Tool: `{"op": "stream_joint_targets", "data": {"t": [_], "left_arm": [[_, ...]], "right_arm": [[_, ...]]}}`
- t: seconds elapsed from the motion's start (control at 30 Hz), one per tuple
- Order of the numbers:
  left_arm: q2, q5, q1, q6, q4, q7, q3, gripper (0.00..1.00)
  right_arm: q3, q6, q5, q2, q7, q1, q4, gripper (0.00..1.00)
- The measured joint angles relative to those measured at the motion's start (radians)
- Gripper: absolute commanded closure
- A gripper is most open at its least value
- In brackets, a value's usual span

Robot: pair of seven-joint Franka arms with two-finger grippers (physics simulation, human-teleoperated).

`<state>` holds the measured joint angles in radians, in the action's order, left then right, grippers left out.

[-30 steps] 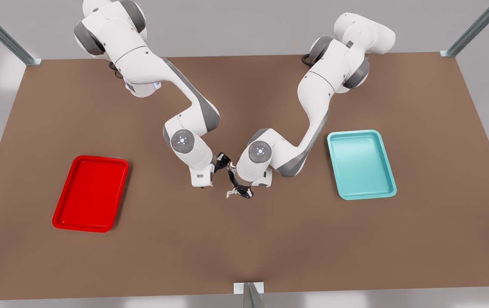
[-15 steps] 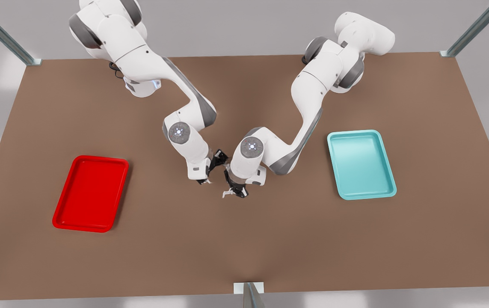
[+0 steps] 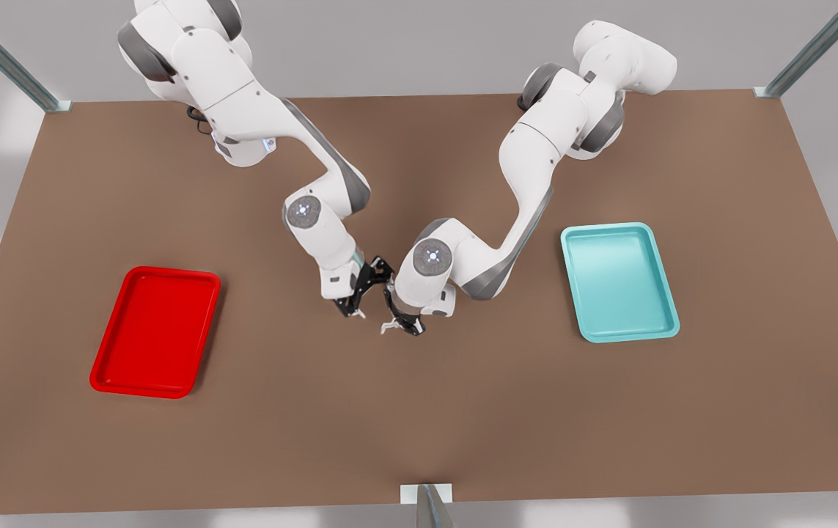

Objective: Take the drainage pipe clamp from the left arm, pass it to the right arm, and place it in the plate on the right side

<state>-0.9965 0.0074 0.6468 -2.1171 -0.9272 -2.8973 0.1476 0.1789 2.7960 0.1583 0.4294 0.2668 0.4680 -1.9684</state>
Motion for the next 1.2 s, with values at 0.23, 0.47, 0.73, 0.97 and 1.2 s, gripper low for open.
{"op": "stream_joint_targets", "data": {"t": [0.23, 0.47, 0.73, 0.97, 1.2], "left_arm": [[-0.003, -0.003, -0.002, 0.014, 0.012, 0.000, -0.002, 0.79], [0.000, -0.004, -0.004, 0.018, 0.012, 0.000, -0.001, 0.79], [0.000, -0.004, -0.004, 0.017, 0.012, 0.000, -0.001, 0.79], [0.001, -0.004, -0.006, 0.018, 0.012, 0.000, -0.003, 0.79], [0.001, -0.004, -0.009, 0.017, 0.012, 0.000, -0.004, 0.79]], "right_arm": [[0.012, 0.043, -0.001, 0.028, 0.008, 0.032, 0.011, 0.00], [0.013, 0.062, 0.000, 0.041, 0.014, 0.058, 0.011, 0.00], [0.011, 0.076, -0.008, 0.085, 0.019, 0.066, 0.033, 0.00], [0.011, 0.079, -0.012, 0.138, 0.023, 0.071, 0.078, 0.00], [0.011, 0.080, -0.012, 0.156, 0.030, 0.074, 0.104, 0.74]]}}
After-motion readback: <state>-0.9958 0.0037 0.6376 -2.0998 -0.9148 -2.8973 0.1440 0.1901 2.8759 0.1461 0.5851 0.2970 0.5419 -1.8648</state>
